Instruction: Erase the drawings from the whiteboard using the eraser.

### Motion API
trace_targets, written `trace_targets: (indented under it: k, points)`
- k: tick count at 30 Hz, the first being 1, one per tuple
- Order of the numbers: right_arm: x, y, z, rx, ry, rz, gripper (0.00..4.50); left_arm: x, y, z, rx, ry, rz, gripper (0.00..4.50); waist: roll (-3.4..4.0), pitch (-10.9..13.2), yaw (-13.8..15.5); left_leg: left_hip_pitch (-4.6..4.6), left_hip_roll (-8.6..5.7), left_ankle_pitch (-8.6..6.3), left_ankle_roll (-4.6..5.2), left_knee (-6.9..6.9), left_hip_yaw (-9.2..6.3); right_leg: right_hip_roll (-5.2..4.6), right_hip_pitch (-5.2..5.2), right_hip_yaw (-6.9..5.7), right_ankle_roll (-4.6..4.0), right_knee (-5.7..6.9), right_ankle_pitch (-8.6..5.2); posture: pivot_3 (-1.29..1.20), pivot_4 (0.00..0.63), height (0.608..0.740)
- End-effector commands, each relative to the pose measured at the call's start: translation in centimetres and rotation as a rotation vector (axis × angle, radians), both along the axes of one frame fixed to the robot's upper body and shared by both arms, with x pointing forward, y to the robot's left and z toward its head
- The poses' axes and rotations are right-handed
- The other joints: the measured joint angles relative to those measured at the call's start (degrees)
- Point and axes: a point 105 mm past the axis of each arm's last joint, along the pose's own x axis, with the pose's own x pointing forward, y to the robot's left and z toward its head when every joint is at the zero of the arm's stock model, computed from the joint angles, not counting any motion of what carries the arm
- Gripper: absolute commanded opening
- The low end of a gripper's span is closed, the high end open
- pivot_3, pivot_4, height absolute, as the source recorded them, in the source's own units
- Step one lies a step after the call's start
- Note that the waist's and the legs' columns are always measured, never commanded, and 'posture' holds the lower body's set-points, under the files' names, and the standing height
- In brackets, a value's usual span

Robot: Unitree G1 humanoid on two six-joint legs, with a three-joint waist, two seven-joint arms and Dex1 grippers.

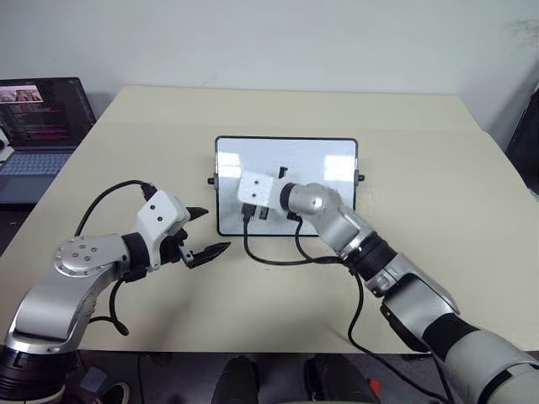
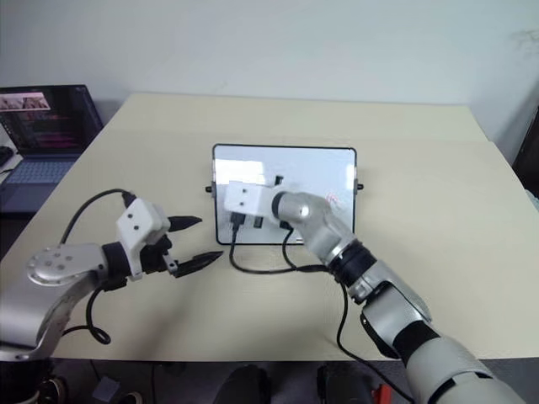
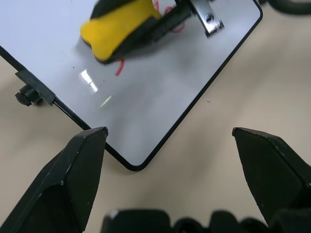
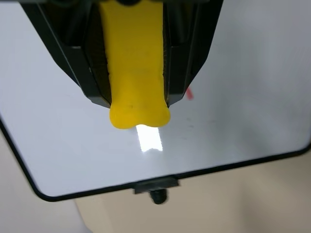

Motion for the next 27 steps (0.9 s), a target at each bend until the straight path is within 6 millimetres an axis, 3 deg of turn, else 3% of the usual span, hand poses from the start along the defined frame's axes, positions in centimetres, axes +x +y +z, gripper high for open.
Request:
trace_targets:
  k: [1,5,11,21,24,27]
  points:
    - [-0.5,-1.5,-3.3,-0.12,0.111,-0.001,1.1,0.1,-0.5,0.7,0.002,-0.043,-0.024,4.5,-0.02,0.0,0.0,0.0,0.0,0.0,0.0,-0.01,-0.01,0.0,0.0,-0.01,0.0,-0.01,0.0,0.0,0.15,0.74]
    - [-1.4,-1.7,-4.2,-0.163,0.148,0.028,1.1,0.0,-0.7,0.6,0.0,-0.043,-0.028,4.5,-0.01,0.0,-0.1,0.01,0.02,0.0,0.0,-0.01,0.0,0.0,0.01,-0.01,0.0,-0.02,0.0,0.0,0.15,0.74]
    - [1.2,-1.7,0.0,-0.039,-0.054,-0.075,1.1,0.1,-0.7,0.6,0.003,-0.044,-0.032,4.5,0.01,0.0,-0.1,0.06,0.01,0.02,0.0,0.04,-0.01,0.01,-0.01,0.0,0.0,0.16,0.0,0.0,0.15,0.74]
    - [-0.7,-2.4,-3.8,-0.187,0.109,0.001,1.1,0.0,-0.8,0.6,0.002,-0.045,-0.04,4.5,0.0,0.0,0.0,0.05,0.0,0.03,0.01,0.02,-0.01,0.01,0.0,-0.01,-0.01,0.12,0.0,0.0,0.15,0.74]
    - [-0.9,-2.2,-3.7,-0.187,0.105,0.008,1.1,0.0,-0.8,0.7,0.003,-0.045,-0.043,4.5,0.0,0.0,0.0,0.07,0.01,0.03,0.01,0.02,-0.02,0.01,0.0,-0.02,-0.01,0.13,0.0,0.0,0.15,0.74]
    - [0.4,-1.8,-1.2,-0.097,-0.003,-0.044,1.1,0.1,-0.9,0.6,0.002,-0.044,-0.048,4.5,0.0,0.0,-0.1,0.08,0.01,0.03,0.01,0.02,-0.02,0.02,0.0,-0.02,-0.01,0.14,0.0,0.0,0.15,0.74]
